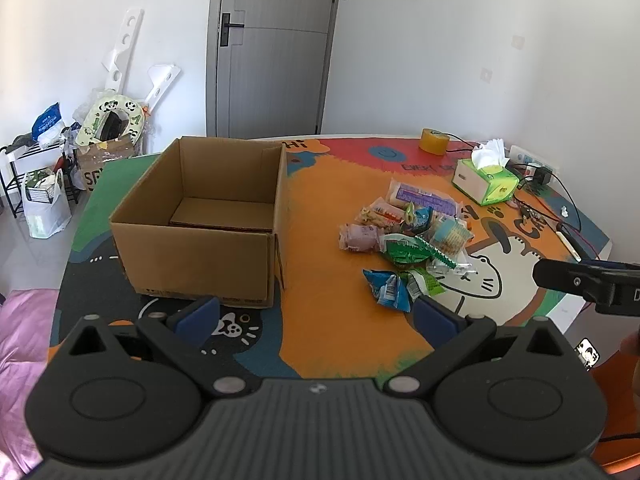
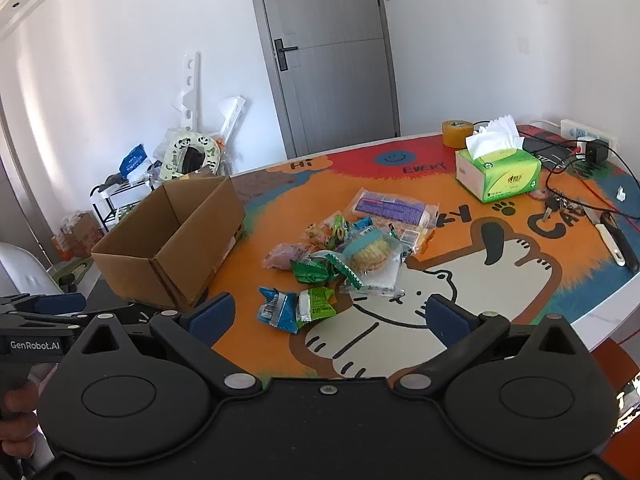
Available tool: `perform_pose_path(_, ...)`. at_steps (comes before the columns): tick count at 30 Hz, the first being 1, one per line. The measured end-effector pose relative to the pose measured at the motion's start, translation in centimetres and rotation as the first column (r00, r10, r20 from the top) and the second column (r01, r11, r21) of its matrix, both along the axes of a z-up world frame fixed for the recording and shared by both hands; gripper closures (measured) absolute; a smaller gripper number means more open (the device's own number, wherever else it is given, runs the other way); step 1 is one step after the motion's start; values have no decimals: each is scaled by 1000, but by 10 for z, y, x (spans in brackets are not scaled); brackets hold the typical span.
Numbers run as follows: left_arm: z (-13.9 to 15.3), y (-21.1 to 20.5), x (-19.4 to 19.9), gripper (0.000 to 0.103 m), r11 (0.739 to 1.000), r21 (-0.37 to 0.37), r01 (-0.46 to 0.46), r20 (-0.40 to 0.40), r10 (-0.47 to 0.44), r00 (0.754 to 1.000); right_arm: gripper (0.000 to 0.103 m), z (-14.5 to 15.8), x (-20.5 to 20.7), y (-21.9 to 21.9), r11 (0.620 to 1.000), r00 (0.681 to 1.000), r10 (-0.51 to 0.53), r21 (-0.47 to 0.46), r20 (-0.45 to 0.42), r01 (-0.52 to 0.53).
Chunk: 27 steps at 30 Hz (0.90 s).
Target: Organize snacks
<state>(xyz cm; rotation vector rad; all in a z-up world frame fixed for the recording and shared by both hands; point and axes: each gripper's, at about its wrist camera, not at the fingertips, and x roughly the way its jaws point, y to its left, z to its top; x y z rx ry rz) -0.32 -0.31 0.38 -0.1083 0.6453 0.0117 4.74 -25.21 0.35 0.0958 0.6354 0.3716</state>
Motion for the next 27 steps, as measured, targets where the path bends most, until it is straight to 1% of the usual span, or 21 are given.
perform_pose_path(27, 4, -1, -1, 1, 1000, -1, 3, 5, -3, 1000, 0, 0, 0, 1, 1000, 1000, -1, 3, 2, 1)
